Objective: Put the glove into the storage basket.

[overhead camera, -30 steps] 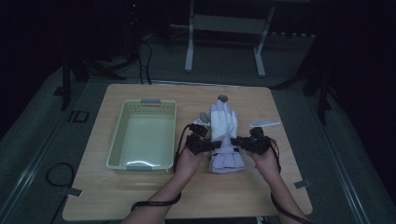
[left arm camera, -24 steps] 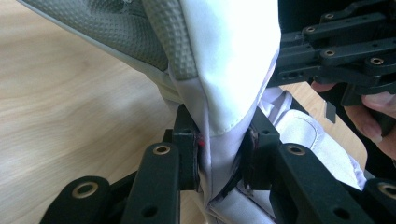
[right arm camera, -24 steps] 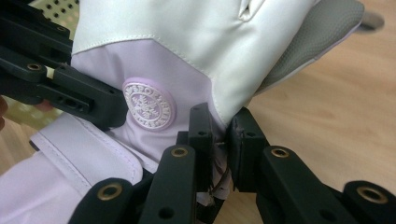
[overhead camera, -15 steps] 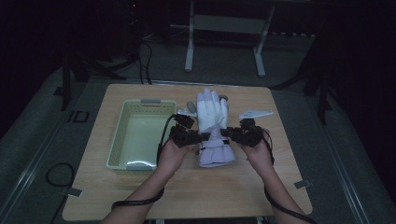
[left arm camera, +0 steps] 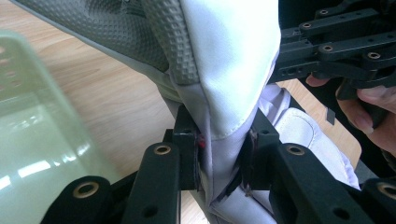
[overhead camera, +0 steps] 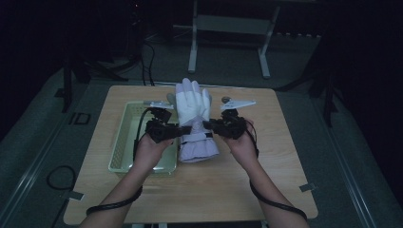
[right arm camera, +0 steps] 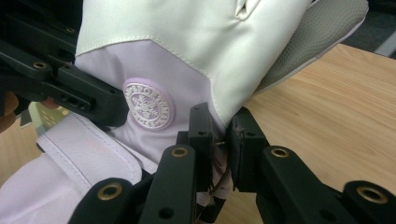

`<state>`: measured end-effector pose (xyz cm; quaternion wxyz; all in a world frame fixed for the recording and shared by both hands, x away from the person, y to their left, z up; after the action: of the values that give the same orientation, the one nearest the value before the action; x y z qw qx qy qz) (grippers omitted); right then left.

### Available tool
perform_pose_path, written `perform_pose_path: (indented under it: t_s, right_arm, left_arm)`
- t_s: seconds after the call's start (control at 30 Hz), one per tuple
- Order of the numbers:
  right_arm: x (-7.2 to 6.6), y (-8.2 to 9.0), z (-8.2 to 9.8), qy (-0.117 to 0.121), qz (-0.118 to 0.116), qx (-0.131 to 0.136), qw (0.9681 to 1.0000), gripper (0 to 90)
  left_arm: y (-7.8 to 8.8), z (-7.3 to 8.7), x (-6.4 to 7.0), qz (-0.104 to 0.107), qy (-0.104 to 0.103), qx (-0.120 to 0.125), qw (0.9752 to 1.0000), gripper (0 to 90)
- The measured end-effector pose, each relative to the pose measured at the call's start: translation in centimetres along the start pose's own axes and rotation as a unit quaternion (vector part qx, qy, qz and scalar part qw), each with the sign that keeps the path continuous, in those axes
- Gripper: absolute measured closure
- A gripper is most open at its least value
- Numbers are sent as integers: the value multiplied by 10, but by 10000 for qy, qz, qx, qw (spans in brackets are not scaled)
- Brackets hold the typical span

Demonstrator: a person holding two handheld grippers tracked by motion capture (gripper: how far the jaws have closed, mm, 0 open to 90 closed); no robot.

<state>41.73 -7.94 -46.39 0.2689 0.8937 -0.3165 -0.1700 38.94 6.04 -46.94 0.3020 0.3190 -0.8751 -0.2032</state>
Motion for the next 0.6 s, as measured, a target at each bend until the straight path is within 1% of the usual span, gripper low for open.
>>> perform_pose_path:
  t_s: [0.13,0.23,0.27,0.3,0.33,0.43,0.5,0.6]
  right_arm:
    - [-12,-14,-8,-23,-171,12,9999,807]
    - [-22,-25,-13,19,-207,-11,9998,807]
    - [-22,-25,-13,19,-207,-11,9998,807]
    - [-25,-29,-15,39,-215,-13,9998,807]
    - [-32,-38,-20,22,-253,-2,9997,807]
    - [-43,-51,-24,140,-230,-39,9996,808]
    - [-49,-60,-27,135,-271,-34,9995,808]
    - [-58,-75,-30,114,-325,11,9994,808]
  left_arm:
    - [16,4,-13,-34,31,-1,10000,718]
    - [26,8,-24,-56,19,38,10000,716]
    - [26,8,-24,-56,19,38,10000,716]
    - [34,11,-34,-33,83,108,9999,716]
    - [37,13,-39,-33,124,104,9999,716]
    - [47,18,-50,-129,153,98,9998,715]
    - [53,21,-58,-199,153,113,9996,715]
    - [63,25,-71,-337,155,70,9993,714]
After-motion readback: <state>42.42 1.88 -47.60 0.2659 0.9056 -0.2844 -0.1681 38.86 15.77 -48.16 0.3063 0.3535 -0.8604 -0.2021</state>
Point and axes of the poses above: each handheld gripper's, and its own axes: y roughly backward along the jaws, z roughly out of its underside, x roughly to its right, the point moved 8 cm from there along -y, roughly forward along the jaws, and after that the axes turned 1 degree about z, right-handed, at the moved point
